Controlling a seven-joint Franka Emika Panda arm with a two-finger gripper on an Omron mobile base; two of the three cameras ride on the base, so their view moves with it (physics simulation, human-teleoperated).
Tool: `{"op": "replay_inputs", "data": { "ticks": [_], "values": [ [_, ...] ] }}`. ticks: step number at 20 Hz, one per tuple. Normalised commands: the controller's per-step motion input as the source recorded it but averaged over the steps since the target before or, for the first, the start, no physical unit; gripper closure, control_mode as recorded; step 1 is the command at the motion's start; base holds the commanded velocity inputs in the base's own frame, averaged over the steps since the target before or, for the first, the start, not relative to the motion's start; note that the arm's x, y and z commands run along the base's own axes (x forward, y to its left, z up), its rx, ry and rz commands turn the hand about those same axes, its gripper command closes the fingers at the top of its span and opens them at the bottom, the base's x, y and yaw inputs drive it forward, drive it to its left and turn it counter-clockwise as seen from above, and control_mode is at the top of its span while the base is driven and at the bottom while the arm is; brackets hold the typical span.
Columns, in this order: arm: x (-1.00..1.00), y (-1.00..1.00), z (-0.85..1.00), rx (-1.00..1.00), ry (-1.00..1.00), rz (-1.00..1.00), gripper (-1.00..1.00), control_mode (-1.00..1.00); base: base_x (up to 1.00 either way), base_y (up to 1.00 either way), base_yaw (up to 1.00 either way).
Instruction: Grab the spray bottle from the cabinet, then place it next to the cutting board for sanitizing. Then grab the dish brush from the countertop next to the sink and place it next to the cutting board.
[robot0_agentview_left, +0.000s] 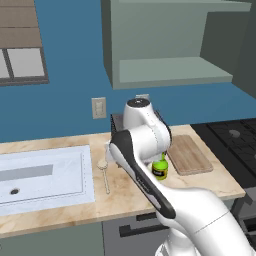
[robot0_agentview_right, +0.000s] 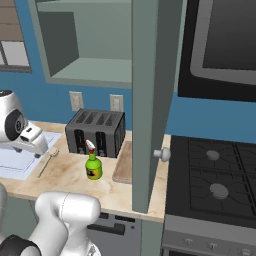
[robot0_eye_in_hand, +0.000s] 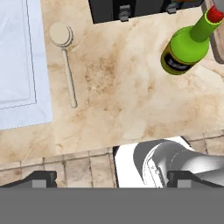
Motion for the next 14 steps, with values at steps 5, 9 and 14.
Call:
{"op": "replay_inputs", "data": {
  "ticks": [5, 9, 14],
  "values": [
    [0.31, 0.31, -0.5, 0.07, 0.11, 0.0, -1.0, -1.0, 0.0, 0.0, 0.0],
    [0.34, 0.3, -0.39, 0.02, 0.08, -0.01, -1.0, -1.0, 0.0, 0.0, 0.0],
    [0.31, 0.26, -0.16, -0.01, 0.06, -0.07, -1.0, -1.0, 0.0, 0.0, 0.0]
  ]
}}
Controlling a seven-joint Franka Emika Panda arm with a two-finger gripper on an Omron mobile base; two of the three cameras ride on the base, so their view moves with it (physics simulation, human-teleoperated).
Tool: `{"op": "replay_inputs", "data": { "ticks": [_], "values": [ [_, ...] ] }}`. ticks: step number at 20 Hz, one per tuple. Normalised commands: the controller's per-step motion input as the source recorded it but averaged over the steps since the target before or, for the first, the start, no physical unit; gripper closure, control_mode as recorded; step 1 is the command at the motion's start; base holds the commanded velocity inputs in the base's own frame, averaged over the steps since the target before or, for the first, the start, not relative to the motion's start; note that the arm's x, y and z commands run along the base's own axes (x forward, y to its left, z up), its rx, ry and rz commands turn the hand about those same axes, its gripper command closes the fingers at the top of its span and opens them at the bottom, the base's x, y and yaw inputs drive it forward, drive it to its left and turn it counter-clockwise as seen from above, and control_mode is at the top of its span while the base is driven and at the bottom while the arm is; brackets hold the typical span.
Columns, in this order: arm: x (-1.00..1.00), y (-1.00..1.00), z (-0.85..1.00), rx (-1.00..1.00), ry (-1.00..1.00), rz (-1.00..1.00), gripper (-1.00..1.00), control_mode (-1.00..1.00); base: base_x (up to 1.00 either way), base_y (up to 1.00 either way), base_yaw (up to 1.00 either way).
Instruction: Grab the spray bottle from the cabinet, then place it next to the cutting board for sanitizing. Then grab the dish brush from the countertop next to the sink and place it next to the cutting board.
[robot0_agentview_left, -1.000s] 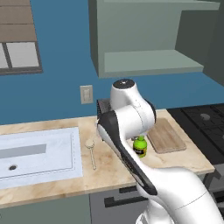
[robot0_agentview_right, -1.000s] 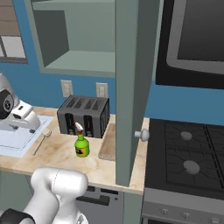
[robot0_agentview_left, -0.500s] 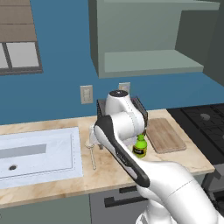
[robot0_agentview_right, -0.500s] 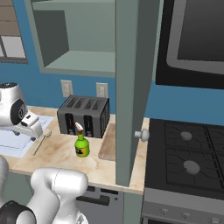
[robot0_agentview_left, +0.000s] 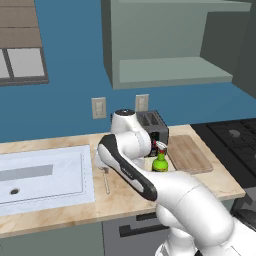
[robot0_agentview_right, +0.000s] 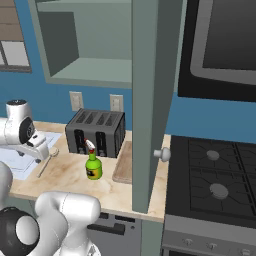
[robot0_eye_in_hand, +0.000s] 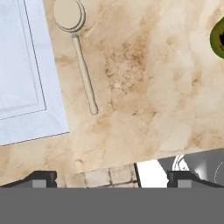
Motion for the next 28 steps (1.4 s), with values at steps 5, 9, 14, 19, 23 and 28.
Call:
{"op": "replay_inputs", "data": {
  "ticks": [5, 9, 14, 19, 23, 28],
  "values": [
    [0.37, 0.16, -0.24, -0.01, 0.08, -0.07, -1.0, -1.0, 0.0, 0.0, 0.0],
    [0.32, 0.0, -0.32, 0.0, 0.06, -0.01, -1.0, -1.0, 0.0, 0.0, 0.0],
    [0.3, 0.0, -0.33, 0.0, 0.02, 0.0, -1.0, -1.0, 0.0, 0.0, 0.0],
    [0.3, 0.14, -0.29, -0.06, 0.0, 0.0, -1.0, -1.0, 0.0, 0.0, 0.0],
    [0.23, 0.2, -0.29, -0.07, 0.0, 0.0, -1.0, -1.0, 0.0, 0.0, 0.0],
    [0.18, 0.12, -0.3, -0.04, 0.0, 0.0, -1.0, -1.0, 0.0, 0.0, 0.0]
  ]
}}
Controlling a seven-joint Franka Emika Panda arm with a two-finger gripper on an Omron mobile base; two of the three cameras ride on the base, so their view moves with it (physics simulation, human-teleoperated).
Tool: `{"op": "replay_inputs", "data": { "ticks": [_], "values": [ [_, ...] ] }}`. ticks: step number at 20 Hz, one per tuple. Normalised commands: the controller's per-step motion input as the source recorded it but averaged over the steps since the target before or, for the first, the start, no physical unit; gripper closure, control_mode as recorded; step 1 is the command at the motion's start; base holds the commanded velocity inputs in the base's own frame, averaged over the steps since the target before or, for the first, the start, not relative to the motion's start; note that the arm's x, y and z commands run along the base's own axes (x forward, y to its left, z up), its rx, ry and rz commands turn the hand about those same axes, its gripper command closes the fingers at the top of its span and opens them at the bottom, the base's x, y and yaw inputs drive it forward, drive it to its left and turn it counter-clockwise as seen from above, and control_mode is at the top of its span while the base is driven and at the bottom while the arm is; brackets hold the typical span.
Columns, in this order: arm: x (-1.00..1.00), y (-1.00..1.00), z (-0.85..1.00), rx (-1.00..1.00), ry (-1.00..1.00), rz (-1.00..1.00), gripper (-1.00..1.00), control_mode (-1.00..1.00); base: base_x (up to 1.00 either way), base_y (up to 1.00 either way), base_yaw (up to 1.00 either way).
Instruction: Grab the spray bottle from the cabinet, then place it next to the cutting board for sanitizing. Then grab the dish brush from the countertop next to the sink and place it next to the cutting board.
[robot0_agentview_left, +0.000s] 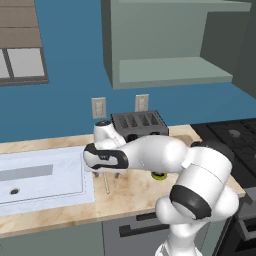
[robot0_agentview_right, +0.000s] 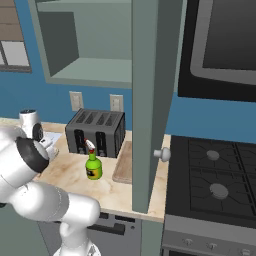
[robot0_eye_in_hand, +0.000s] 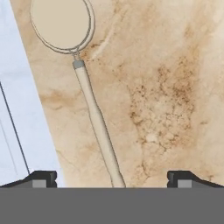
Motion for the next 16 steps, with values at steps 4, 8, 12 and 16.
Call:
{"op": "replay_inputs", "data": {
  "ticks": [4, 8, 12, 16],
  "values": [
    [0.14, 0.01, -0.24, -0.02, 0.0, 0.0, -1.0, -1.0, 0.0, 0.0, 0.0],
    [0.2, 0.0, -0.25, 0.0, 0.0, 0.0, -1.0, -1.0, 0.0, 0.0, 0.0],
    [0.18, 0.02, -0.24, 0.0, 0.0, 0.0, -1.0, -1.0, 0.0, 0.0, 0.0],
    [0.11, 0.04, -0.21, -0.01, 0.0, 0.0, -1.0, -1.0, 0.0, 0.0, 0.0]
  ]
}}
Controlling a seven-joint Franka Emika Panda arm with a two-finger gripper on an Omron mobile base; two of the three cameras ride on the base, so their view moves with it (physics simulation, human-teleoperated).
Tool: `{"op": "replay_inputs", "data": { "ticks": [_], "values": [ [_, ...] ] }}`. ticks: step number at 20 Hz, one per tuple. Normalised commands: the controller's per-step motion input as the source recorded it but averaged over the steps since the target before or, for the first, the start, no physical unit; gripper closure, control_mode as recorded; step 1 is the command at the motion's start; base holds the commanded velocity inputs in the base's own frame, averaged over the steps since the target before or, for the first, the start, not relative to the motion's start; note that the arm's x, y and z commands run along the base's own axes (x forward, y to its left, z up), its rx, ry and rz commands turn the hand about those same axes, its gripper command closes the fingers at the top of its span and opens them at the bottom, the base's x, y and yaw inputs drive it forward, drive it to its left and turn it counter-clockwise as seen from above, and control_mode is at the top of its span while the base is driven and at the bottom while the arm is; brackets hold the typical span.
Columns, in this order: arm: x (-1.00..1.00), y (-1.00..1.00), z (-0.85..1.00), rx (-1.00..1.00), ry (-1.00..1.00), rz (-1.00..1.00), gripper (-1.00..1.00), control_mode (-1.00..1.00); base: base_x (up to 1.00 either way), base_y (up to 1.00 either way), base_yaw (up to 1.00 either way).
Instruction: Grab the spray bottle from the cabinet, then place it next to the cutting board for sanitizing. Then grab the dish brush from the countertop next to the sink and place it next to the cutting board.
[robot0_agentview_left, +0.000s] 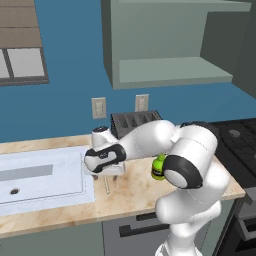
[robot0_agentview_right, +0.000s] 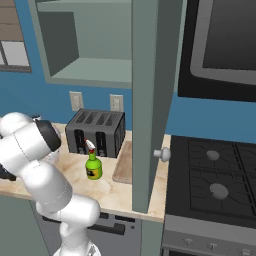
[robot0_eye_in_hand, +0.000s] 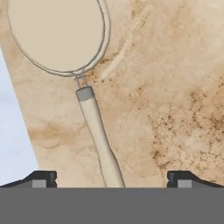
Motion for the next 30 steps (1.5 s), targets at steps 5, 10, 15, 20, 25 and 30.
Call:
{"op": "replay_inputs", "data": {
  "ticks": [5, 10, 15, 20, 25, 30],
  "values": [
    [0.06, 0.06, -0.21, -0.01, 0.0, 0.0, -1.0, -1.0, 0.0, 0.0, 0.0],
    [0.05, 0.14, -0.24, -0.02, 0.0, 0.0, 1.0, -1.0, 0.0, 0.0, 0.0],
    [0.0, 0.12, -0.2, -0.02, 0.0, 0.0, 1.0, -1.0, 0.0, 0.0, 0.0],
    [0.0, 0.05, -0.18, -0.01, 0.0, 0.0, 1.0, -1.0, 0.0, 0.0, 0.0],
    [0.0, 0.01, -0.2, 0.0, 0.0, 0.0, 1.0, -1.0, 0.0, 0.0, 0.0],
    [-0.09, 0.02, -0.05, 0.0, -0.06, 0.0, 1.0, -1.0, 0.0, 0.0, 0.0]
  ]
}}
